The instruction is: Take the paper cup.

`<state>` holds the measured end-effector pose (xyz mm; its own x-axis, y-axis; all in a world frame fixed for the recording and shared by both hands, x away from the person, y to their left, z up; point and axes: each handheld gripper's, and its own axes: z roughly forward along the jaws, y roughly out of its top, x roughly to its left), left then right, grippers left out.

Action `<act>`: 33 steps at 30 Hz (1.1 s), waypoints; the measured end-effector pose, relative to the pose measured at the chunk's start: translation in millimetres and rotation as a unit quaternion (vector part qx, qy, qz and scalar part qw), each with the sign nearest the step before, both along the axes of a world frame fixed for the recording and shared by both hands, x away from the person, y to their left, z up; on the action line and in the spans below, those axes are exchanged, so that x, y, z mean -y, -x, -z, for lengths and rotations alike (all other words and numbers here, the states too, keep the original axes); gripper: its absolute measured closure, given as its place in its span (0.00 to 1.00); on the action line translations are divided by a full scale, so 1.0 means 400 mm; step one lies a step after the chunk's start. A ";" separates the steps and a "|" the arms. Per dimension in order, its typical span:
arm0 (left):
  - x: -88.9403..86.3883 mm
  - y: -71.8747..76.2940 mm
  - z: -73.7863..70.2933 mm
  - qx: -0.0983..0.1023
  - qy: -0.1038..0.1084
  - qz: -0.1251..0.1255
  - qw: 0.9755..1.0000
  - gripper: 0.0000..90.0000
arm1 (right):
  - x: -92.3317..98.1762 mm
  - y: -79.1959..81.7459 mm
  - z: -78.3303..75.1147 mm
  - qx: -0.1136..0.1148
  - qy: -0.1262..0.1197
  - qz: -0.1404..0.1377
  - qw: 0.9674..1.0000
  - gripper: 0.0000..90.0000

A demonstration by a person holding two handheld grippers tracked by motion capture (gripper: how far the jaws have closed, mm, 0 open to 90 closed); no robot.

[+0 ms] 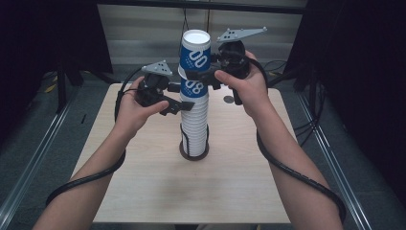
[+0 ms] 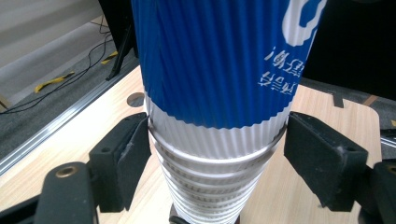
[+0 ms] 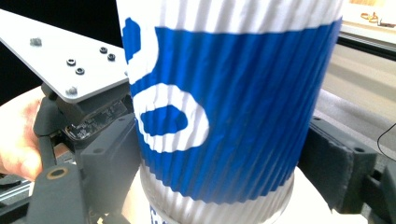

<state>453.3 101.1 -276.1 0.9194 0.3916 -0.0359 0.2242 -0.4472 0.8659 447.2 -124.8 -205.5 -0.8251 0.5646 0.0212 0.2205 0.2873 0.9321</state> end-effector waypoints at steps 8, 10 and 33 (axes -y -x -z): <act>0.000 0.002 -0.003 0.001 -0.004 -0.001 1.000 0.26 | 0.005 0.000 -0.018 0.008 -0.013 0.005 1.000 0.20; 0.000 0.002 -0.004 0.000 -0.005 0.000 1.000 0.26 | 0.007 0.000 -0.020 0.008 -0.015 0.005 1.000 0.20; 0.004 0.006 -0.007 0.006 -0.014 0.002 1.000 0.27 | 0.037 0.003 -0.039 0.016 -0.033 0.019 0.999 0.20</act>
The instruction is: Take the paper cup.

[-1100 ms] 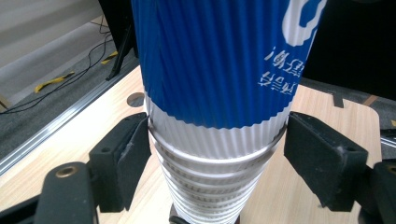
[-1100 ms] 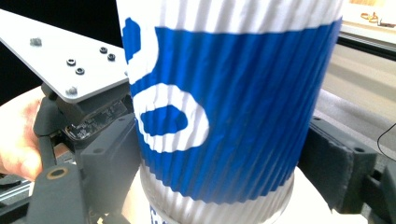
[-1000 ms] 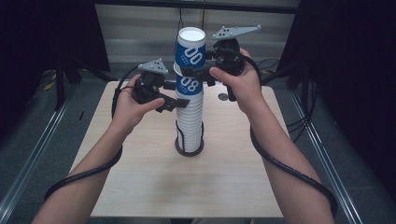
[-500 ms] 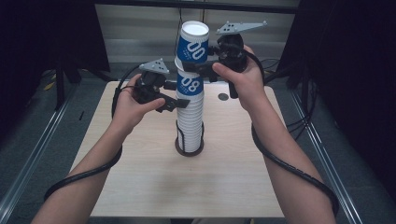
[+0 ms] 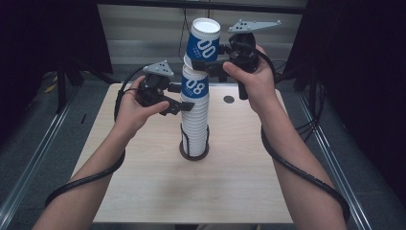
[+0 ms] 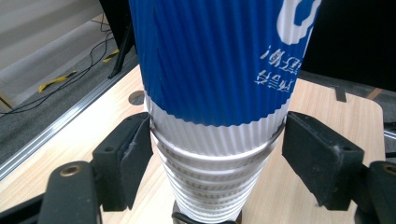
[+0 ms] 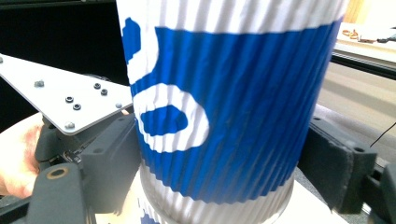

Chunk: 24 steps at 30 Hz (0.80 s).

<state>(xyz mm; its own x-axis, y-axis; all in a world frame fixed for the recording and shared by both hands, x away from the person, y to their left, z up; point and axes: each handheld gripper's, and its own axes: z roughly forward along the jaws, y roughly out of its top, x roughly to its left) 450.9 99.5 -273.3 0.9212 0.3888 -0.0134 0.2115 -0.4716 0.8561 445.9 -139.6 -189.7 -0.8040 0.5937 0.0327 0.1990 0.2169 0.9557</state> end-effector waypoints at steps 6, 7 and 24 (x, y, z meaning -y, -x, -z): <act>-0.001 0.002 0.003 -0.002 -0.003 0.000 1.000 0.27 | 0.011 0.008 0.000 0.002 0.004 -0.001 1.000 0.20; -0.002 0.002 0.005 -0.003 -0.002 0.000 1.000 0.27 | 0.014 0.009 0.000 0.003 0.004 0.001 1.000 0.20; -0.020 0.011 0.028 -0.014 -0.021 -0.001 1.000 0.22 | 0.102 0.039 0.007 0.007 0.005 0.022 1.000 0.20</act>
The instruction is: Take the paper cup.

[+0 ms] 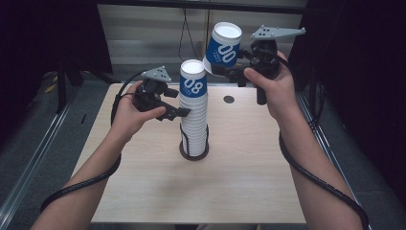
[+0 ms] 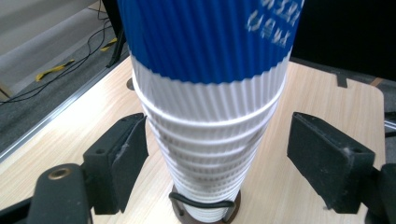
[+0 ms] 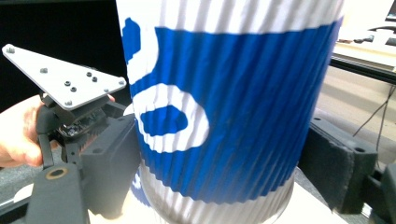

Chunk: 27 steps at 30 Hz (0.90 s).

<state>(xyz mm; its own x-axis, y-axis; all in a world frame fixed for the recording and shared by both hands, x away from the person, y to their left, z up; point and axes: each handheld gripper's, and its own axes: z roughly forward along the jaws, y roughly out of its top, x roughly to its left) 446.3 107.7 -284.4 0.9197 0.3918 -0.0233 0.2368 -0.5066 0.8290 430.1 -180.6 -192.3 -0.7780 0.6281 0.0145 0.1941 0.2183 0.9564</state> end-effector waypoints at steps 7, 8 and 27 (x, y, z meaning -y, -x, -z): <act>-0.014 0.005 0.004 0.000 0.003 -0.002 1.000 0.21 | 0.035 0.011 0.012 -0.001 0.002 0.007 1.000 0.20; -0.016 0.007 0.006 -0.003 0.003 -0.003 1.000 0.21 | 0.040 0.012 0.015 0.001 0.003 0.009 1.000 0.20; -0.045 0.024 0.051 -0.014 -0.009 0.000 1.000 0.21 | 0.119 0.039 0.094 -0.013 0.008 0.023 1.000 0.20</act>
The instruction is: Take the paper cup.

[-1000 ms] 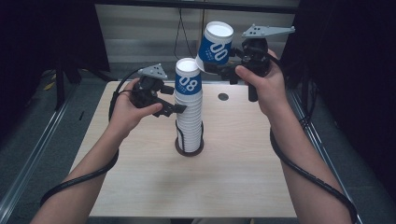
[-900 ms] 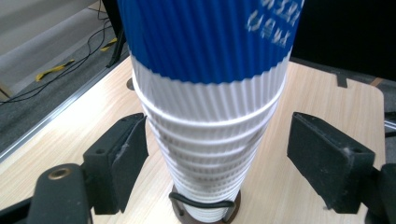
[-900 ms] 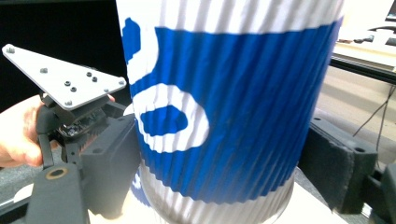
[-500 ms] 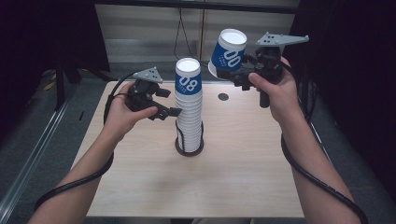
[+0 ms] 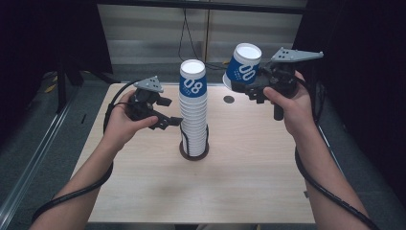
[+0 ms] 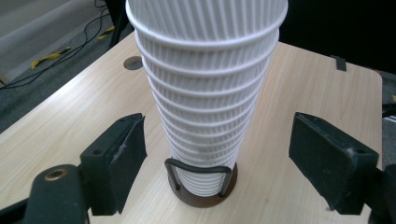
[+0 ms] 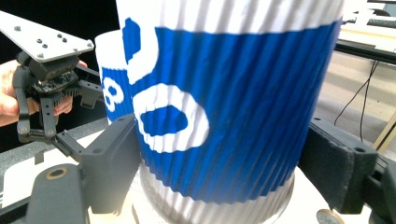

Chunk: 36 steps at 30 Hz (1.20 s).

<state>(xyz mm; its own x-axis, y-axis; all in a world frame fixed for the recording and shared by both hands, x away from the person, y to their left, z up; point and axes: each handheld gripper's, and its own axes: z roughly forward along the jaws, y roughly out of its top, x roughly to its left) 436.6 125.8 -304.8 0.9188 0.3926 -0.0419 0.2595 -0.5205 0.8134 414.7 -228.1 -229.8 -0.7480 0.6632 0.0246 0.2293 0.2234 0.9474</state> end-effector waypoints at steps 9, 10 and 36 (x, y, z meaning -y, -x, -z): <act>-0.010 0.010 0.030 -0.009 -0.001 0.000 1.000 0.21 | 0.034 0.017 0.064 -0.014 0.000 -0.001 1.000 0.20; -0.010 0.010 0.030 -0.009 -0.001 0.000 1.000 0.21 | 0.034 0.017 0.064 -0.014 0.000 -0.001 1.000 0.20; -0.013 0.044 0.121 -0.025 0.003 0.007 1.000 0.19 | 0.042 0.077 0.197 -0.037 0.014 -0.034 0.999 0.20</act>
<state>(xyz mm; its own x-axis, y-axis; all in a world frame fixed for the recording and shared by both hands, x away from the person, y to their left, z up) 418.8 131.2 -353.1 0.9213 0.3784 -0.0901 0.2918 -0.5192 0.8033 384.1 -245.0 -308.7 -0.7877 0.6127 0.0634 0.2816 0.2666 0.9217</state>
